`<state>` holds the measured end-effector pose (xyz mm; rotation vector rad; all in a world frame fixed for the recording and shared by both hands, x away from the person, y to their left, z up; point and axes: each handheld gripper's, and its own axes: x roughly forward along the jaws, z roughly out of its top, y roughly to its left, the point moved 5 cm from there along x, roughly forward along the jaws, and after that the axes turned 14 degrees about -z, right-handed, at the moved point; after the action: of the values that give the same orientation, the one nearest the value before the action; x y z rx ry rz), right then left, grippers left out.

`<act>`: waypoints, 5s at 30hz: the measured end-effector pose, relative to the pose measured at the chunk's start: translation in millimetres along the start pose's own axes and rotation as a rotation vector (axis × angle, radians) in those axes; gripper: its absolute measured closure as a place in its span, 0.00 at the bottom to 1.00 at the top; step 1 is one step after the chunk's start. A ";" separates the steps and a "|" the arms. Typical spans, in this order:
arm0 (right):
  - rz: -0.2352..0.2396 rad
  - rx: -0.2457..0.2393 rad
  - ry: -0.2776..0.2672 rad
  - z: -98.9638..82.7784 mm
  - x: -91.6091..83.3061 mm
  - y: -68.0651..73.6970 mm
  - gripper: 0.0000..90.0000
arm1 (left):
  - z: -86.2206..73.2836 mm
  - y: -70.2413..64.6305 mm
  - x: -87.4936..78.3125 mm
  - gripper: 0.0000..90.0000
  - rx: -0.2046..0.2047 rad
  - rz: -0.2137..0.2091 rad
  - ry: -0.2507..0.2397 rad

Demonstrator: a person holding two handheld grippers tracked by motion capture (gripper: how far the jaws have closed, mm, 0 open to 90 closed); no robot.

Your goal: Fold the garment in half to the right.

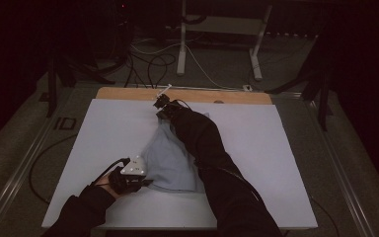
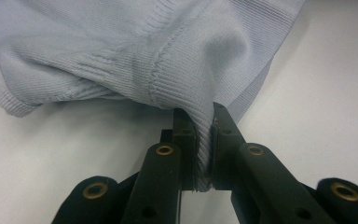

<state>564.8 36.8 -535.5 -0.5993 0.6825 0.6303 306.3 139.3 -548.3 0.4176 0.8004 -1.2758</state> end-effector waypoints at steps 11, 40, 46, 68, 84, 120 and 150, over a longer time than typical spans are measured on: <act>0.008 -0.030 -0.046 4.8 -19.3 -5.8 0.97 | 9.5 -2.1 -3.4 0.95 0.041 0.006 -0.004; -0.004 0.022 -0.136 -1.3 -75.2 -42.0 0.97 | 62.8 -20.3 -7.0 0.95 0.200 -0.017 0.050; -0.005 0.030 -0.155 -6.4 -84.5 -48.0 0.97 | 73.7 -24.3 -2.8 0.95 0.232 -0.024 0.062; -0.017 0.095 -0.188 -33.4 -114.6 -74.7 0.97 | 119.4 -34.4 25.9 0.95 0.343 -0.103 0.114; -0.022 0.131 -0.182 -63.7 -120.5 -89.4 0.97 | 146.0 -41.0 56.7 0.95 0.396 -0.158 0.161; -0.033 0.211 -0.157 -107.5 -106.9 -120.8 0.73 | 182.0 -45.3 148.0 0.89 0.396 -0.233 0.190; 0.043 0.280 -0.229 -116.3 -141.4 -123.8 0.13 | 178.0 -50.9 102.9 0.46 0.362 -0.251 0.136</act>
<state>520.1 -169.6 -470.5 -0.2482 0.5566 0.6190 318.5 -65.8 -496.7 0.7168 0.7522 -1.6491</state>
